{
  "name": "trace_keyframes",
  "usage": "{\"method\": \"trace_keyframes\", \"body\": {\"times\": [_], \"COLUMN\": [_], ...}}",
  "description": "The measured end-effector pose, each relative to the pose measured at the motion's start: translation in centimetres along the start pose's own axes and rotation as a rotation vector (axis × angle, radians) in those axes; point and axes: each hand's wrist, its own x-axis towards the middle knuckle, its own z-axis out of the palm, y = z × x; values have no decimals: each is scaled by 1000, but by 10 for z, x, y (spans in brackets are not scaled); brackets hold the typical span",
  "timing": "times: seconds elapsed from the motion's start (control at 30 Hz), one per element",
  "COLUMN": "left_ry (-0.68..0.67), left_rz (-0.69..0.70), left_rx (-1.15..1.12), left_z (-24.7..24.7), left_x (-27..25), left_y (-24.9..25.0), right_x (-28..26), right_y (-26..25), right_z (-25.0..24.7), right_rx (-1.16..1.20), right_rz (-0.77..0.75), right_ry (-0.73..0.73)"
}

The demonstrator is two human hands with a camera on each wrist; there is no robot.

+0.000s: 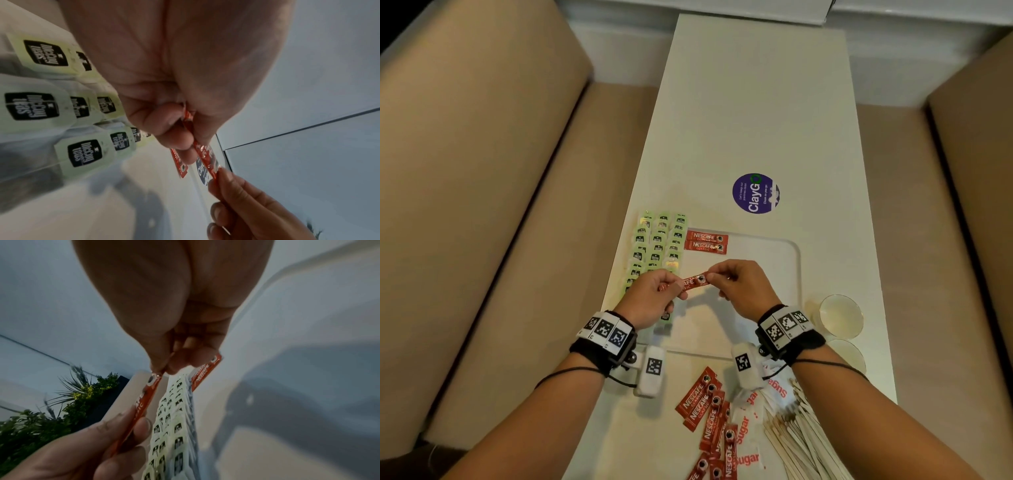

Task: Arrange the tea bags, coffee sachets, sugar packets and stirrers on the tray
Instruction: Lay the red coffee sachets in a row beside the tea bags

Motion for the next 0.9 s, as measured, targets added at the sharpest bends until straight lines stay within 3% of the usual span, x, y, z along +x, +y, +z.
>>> {"method": "trace_keyframes", "body": {"times": [0.13,0.3,0.67,0.9], "left_ry": [-6,91,-320,-337], "left_rz": [11,-34,33,26], "left_rx": [66,104,601,667], "left_z": [6,11,30,34], "left_x": [-4,-9,-52,-60], "left_y": [-2,-10,-64,-83], "right_x": [-11,5,49,59], "right_y": [9,19,32,30], "right_z": [-1,-10,7,10], "right_rx": [-38,55,-155,-209], "right_rz": [29,136,282,304], "right_ry": [-38,169,250,269]}}
